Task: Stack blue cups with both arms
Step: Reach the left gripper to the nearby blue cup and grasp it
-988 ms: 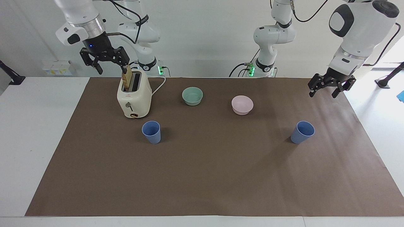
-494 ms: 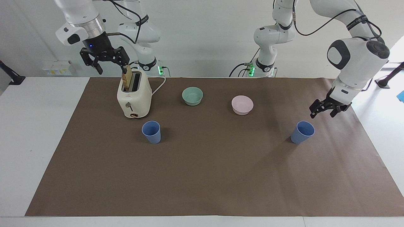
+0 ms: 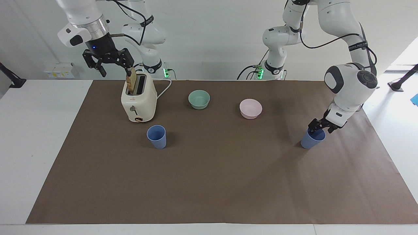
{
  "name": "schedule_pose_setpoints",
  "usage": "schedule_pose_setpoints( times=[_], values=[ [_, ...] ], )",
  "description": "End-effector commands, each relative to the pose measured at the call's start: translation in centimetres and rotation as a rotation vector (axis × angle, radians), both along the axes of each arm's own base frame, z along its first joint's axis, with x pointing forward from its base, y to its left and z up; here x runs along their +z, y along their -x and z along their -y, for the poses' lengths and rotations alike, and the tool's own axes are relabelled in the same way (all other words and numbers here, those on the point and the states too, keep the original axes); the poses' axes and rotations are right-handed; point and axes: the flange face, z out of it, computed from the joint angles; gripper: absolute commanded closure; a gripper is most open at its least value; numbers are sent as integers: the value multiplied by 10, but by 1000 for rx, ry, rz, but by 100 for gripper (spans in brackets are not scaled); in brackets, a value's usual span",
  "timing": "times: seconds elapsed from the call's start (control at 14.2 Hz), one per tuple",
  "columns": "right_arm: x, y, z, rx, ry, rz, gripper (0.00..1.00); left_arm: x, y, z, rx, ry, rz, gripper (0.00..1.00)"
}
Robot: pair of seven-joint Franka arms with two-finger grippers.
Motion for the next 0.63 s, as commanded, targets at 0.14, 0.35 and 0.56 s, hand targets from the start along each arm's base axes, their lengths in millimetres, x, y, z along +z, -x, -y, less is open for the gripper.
schedule_pose_setpoints(
  times=[0.14, 0.35, 0.56],
  values=[
    [0, 4, 2, -19, 5, 11, 0, 5, 5, 4, 43, 0, 20, 62],
    [0, 5, 1, -16, 4, 5, 0, 7, 2, -3, 51, 0, 27, 100],
    [0, 4, 4, -20, 5, 5, 0, 23, -7, -4, 51, -1, 57, 100]
  ],
)
